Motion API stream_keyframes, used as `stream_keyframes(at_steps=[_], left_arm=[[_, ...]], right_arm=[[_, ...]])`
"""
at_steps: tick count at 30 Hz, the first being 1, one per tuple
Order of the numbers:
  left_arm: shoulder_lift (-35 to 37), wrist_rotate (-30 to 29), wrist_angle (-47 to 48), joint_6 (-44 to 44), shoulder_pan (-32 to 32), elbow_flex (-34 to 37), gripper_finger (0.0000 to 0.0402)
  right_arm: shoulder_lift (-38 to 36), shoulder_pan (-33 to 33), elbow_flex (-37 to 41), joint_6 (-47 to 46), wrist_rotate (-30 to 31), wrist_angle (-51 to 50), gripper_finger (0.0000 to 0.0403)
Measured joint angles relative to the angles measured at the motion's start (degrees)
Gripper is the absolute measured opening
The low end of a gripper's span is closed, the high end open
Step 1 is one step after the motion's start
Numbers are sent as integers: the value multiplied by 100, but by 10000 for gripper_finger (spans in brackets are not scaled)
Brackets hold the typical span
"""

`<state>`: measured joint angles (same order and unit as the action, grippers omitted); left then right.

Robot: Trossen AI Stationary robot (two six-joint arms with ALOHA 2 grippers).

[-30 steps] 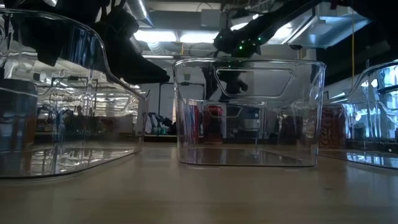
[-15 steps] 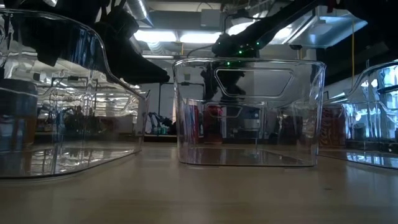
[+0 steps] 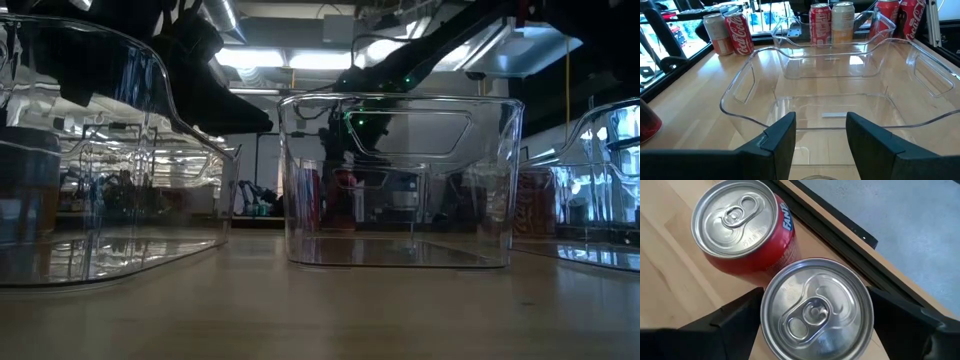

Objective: Sort soda cans
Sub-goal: Put the top left red white soda can into the center transparent bin

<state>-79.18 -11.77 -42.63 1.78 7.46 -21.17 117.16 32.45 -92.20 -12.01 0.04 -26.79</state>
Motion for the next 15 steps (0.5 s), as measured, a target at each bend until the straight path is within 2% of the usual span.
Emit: stream_keyframes(at_steps=[10, 15], left_arm=[[0, 2, 0, 11, 0, 0, 164], [0, 0, 2, 11, 0, 0, 164]], right_arm=[[7, 2, -2, 42, -7, -24, 338], [9, 2, -2, 48, -3, -28, 310]])
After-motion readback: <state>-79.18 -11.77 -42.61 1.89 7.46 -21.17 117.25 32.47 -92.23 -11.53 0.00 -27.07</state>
